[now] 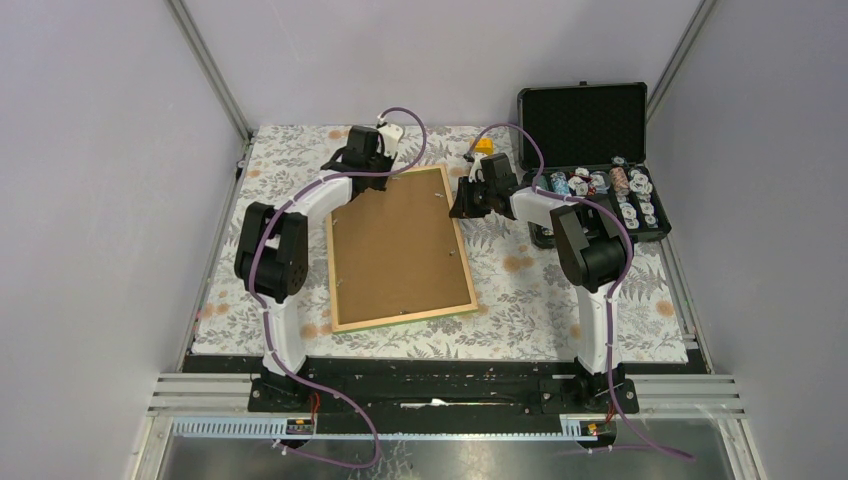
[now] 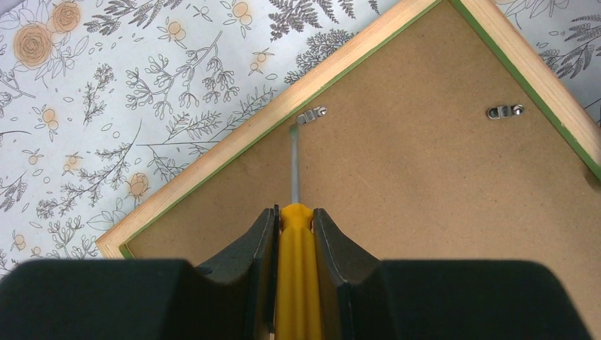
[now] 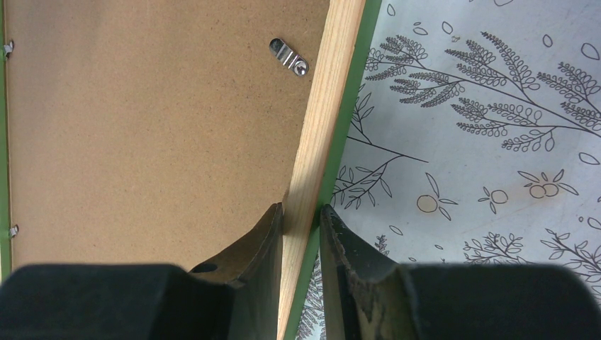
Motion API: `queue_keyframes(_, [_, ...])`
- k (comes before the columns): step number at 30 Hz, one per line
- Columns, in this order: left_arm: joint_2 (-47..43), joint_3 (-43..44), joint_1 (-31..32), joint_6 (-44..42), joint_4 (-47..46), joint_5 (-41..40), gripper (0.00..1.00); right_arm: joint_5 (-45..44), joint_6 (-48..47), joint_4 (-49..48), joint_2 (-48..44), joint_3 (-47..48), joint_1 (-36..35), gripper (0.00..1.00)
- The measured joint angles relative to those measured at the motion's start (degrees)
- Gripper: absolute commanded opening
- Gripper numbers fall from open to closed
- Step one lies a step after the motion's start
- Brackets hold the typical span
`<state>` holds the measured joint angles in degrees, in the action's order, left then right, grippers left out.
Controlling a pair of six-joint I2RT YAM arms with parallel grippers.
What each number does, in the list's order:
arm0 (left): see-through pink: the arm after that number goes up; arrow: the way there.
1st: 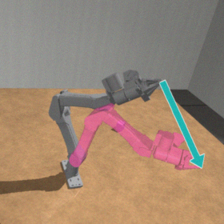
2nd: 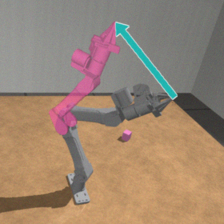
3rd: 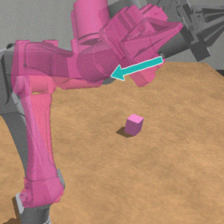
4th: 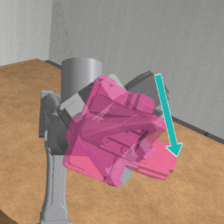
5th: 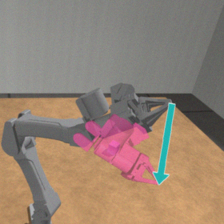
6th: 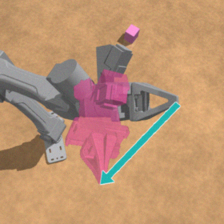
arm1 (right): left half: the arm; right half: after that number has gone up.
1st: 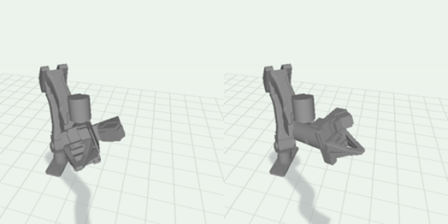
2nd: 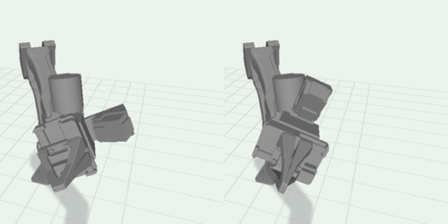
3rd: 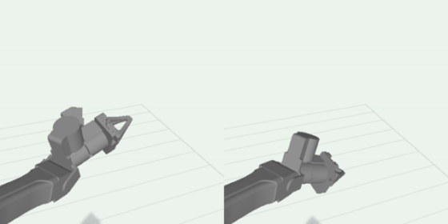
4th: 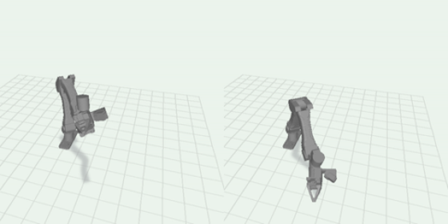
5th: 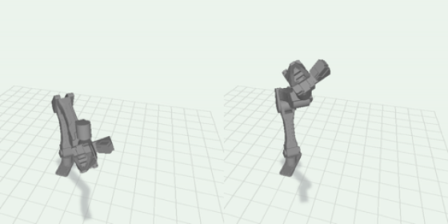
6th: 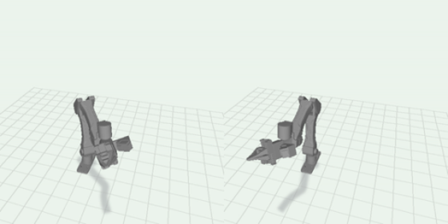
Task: Take the photo out of the frame
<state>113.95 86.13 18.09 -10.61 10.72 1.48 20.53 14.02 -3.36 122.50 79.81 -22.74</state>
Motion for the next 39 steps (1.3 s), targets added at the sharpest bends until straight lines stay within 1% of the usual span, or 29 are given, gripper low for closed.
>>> queue_keyframes(8, [-0.02,-0.02,-0.20,-0.33,0.15,0.74,0.00,0.00,0.00,0.00,0.00,0.00,0.00,0.14])
queue_keyframes(16, [-0.35,-0.04,-0.20,1.11,0.04,0.57,0.00,0.00,0.02,0.00,0.00,0.00,0.00,0.14])
queue_keyframes(24, [-1.40,-0.04,-0.04,2.91,-0.13,4.28,0.00,0.00,0.00,0.00,0.00,0.00,0.00,0.14])
queue_keyframes(30, [-1.46,0.02,0.37,3.37,-0.11,5.01,0.00,0.00,0.02,0.00,0.00,0.00,0.00,0.14])
queue_keyframes(39, [0.17,3.48,0.46,3.91,0.00,5.14,0.00,0.00,0.00,0.00,0.00,0.00,0.00,0.14])
